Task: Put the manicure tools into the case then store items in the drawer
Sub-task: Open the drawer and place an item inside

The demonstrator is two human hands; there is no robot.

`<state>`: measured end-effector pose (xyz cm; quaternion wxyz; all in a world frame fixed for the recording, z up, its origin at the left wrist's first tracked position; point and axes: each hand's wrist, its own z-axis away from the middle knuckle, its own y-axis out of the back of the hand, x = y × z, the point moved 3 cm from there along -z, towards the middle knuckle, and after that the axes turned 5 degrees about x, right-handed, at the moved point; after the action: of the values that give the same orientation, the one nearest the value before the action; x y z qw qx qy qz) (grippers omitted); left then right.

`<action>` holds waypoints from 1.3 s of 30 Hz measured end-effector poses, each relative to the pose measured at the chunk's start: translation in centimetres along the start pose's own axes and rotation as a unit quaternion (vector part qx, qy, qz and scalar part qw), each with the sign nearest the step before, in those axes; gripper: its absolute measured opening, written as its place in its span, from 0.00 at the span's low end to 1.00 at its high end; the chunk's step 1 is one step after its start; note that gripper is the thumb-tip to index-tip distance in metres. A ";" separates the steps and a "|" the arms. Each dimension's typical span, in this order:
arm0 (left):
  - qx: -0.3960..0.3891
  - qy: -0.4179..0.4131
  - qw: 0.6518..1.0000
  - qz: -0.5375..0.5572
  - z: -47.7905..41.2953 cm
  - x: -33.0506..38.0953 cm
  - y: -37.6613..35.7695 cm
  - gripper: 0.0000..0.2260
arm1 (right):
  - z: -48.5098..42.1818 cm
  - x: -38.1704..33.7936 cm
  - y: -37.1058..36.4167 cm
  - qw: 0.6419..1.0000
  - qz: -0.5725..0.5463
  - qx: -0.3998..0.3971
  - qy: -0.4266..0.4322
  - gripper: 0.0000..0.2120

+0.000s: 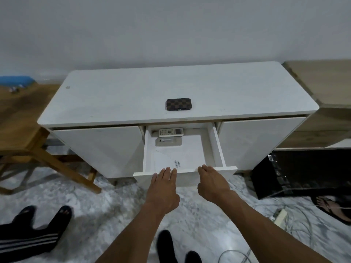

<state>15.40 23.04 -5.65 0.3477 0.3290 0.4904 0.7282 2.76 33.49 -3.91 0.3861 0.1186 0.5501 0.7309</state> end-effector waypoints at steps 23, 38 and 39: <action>0.195 -0.013 0.979 0.058 -18.6 -8.7 13.6 0.24 | -16.1 -7.4 13.5 0.987 -0.027 0.153 0.029 0.20; 0.205 0.084 0.975 0.017 -23.3 -9.6 10.0 0.28 | -25.5 -6.8 14.5 0.996 0.039 0.044 0.074 0.34; 0.209 0.083 0.974 0.017 -23.3 -9.6 10.0 0.28 | -25.7 -6.9 14.6 0.996 0.036 0.039 0.073 0.34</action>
<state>-0.38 1.02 -4.63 0.2169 0.3416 0.6532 0.6400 -14.29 9.00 1.45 0.3138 0.0998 0.6000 0.7291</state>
